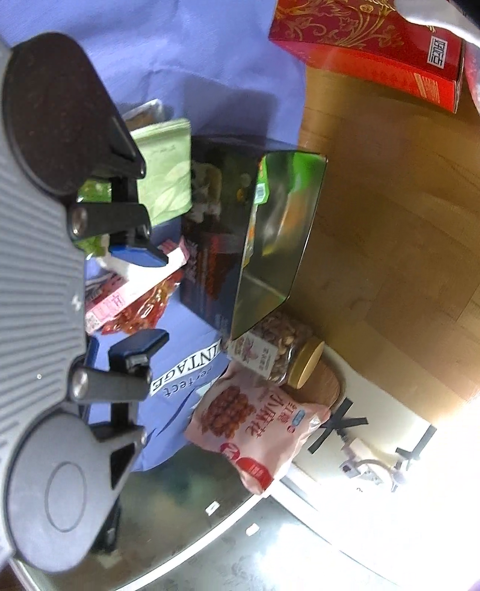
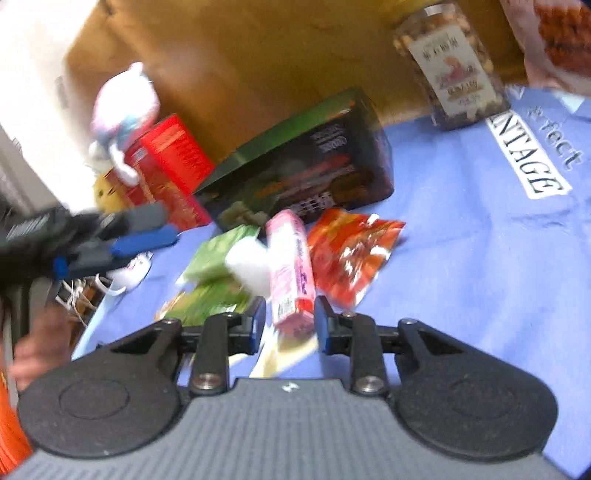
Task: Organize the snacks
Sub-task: 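Lower the left gripper to the pink stick box and grasp it, then carry the pink box over the tin and release it inside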
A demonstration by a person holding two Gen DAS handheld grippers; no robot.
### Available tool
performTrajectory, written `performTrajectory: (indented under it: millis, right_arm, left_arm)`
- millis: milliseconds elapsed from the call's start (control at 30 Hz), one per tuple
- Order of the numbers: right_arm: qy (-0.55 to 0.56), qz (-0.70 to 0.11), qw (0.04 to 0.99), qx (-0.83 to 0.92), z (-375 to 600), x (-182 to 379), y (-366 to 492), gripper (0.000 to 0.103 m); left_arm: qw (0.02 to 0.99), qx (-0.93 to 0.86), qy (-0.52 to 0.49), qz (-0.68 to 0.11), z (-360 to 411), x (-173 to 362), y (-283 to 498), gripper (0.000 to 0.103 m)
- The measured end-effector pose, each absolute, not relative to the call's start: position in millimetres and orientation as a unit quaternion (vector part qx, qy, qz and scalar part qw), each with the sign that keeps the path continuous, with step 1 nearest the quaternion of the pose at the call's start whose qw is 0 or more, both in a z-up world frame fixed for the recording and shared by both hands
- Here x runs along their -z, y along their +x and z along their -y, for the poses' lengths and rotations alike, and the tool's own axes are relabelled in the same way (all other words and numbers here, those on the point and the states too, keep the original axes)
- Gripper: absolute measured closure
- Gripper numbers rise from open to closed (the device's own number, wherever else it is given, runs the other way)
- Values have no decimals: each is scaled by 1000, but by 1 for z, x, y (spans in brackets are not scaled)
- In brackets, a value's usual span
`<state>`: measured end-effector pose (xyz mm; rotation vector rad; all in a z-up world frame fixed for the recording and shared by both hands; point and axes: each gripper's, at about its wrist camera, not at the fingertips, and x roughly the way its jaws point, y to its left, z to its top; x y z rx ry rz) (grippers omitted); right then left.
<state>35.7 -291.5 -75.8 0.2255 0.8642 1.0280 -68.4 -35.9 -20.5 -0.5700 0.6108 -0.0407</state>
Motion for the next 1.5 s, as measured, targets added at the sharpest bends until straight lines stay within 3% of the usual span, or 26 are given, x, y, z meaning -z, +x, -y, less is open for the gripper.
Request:
performTrajectory:
  millis: [133,233,300,367,400,633,667,733,833,933,1033,1133,1367,1500]
  right_arm:
    - [64,-356,807,-467,296,66,23,68]
    - [37,-347,813,-466,285,63,22,57]
    - [27,-343,812,-472,279,68,22,57]
    - [20,-352,811,-467,266,75,25,59]
    - [15,-361,810,-462,264,78,26,72]
    - [-12,-360,798,-483,354,66,8,71]
    - [-25,-353,803,-480,373,64,3,69]
    - [-50,-317,846,-426,405,60,-8,41]
    - [-60,-287,891,-347,439,59,-16,41]
    - [-15,-288,883,-371,451,58,-24,41]
    - [-40,-279,877,-389,434,62,-30,42]
    - [-72,-272,871,-402,417,66,-27,42]
    - [-96,-275,863,-412,404,76,-21,42]
    - [-97,-283,858,-417,396,81,-26,54]
  left_arm:
    - [913,21,-279,-296,41,19,-74,65]
    - [912,27,-288,-291,46,16,-81,65]
    - [911,27,-286,-295,53,17,-83,65]
    - [909,30,-283,-303,61,20,-82,65]
    - [909,30,-280,-309,65,22,-81,65]
    - [907,46,-247,-338,95,33,-80,62]
    - [906,50,-242,-343,100,34,-77,62]
    - [904,55,-239,-349,110,37,-71,62]
    - [900,65,-239,-358,125,42,-59,60]
    - [893,62,-234,-379,139,49,-51,59]
    - [886,71,-236,-392,149,52,-57,59]
    - [883,68,-240,-397,155,54,-71,45]
    - [856,63,-302,-416,154,77,-79,44]
    - [851,67,-306,-421,162,90,-70,62]
